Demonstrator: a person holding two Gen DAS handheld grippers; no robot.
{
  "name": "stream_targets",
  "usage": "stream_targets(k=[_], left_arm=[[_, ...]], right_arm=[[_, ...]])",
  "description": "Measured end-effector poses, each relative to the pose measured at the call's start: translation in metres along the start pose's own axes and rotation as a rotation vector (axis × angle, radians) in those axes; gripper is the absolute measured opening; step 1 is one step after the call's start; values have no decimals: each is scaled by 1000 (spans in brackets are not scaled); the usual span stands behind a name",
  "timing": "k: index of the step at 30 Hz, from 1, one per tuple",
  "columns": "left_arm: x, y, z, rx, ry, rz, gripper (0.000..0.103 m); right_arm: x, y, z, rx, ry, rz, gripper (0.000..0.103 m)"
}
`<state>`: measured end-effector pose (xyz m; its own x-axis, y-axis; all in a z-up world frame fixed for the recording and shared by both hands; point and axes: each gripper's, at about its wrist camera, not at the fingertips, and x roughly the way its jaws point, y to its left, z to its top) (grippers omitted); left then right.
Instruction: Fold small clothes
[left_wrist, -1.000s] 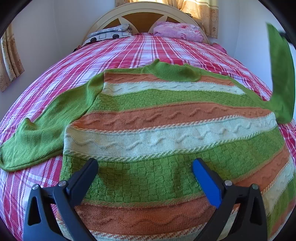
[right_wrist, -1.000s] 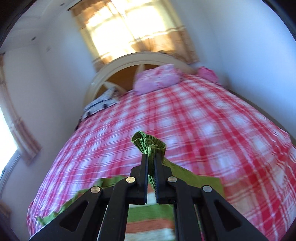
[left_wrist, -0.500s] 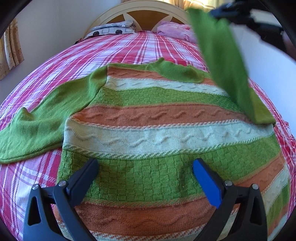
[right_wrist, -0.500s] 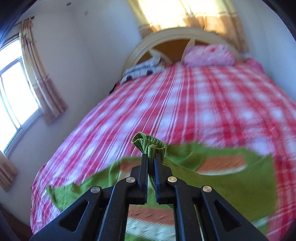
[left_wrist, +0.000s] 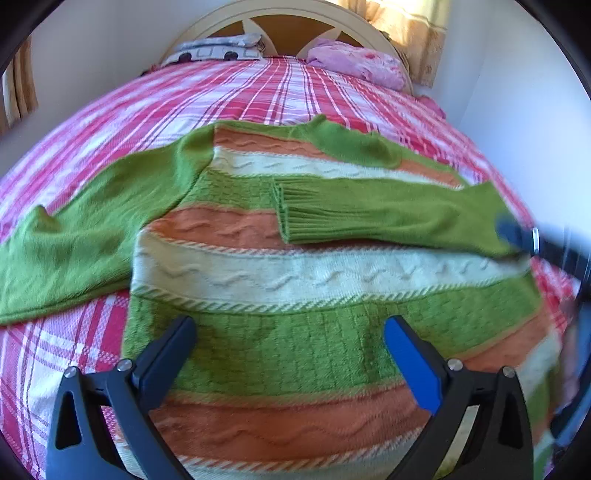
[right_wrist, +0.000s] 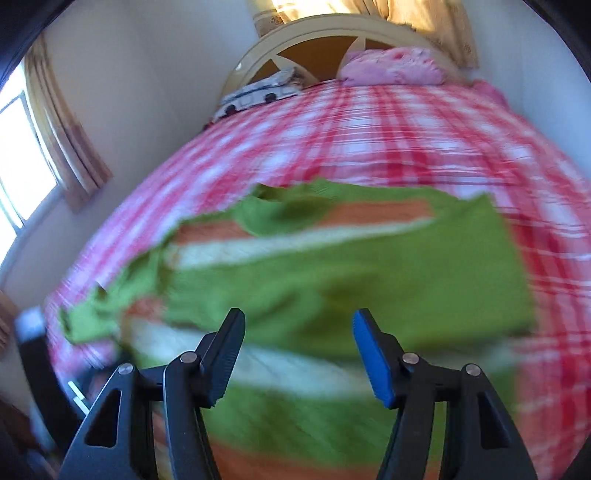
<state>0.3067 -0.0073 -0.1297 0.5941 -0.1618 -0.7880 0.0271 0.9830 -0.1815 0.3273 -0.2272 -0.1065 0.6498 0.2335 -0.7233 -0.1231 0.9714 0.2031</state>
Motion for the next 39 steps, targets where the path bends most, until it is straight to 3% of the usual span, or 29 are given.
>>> stream_targets(k=[3,7,10,13,16,18,20,22,34,39], left_arm=[[-7,11,13,-51,-3,-27,103],[-7,12,38,-58,-64,-6,102],[10,3,55,-45,-20,-34,92],[36,-11,64,-16,35,-14,71],[58,-16,67,7,79,10,65],[59,-14,68,3,60,-1,61],[56,-13,68,-10,57,-44,25],[50,-16,69,18,36,-32,9],[-1,10,85,2,-92,-46,7],[16,36,76,-34,-63,4,7]], right_arm=[[-23,-28,-29,-68,-20,-97,63],[-43,-61,-54,-66,-39,-148,69],[-51,-79,-66,-15,-49,-118,74],[-59,-94,-70,60,-77,-79,76],[-57,-102,-71,119,-80,-45,77],[-57,-104,-73,141,-91,-28,77],[-57,-104,-73,147,-102,-19,78],[-60,-105,-74,149,-116,-9,78],[-59,-108,-75,157,-109,4,81],[-54,-109,-75,160,-84,2,82]])
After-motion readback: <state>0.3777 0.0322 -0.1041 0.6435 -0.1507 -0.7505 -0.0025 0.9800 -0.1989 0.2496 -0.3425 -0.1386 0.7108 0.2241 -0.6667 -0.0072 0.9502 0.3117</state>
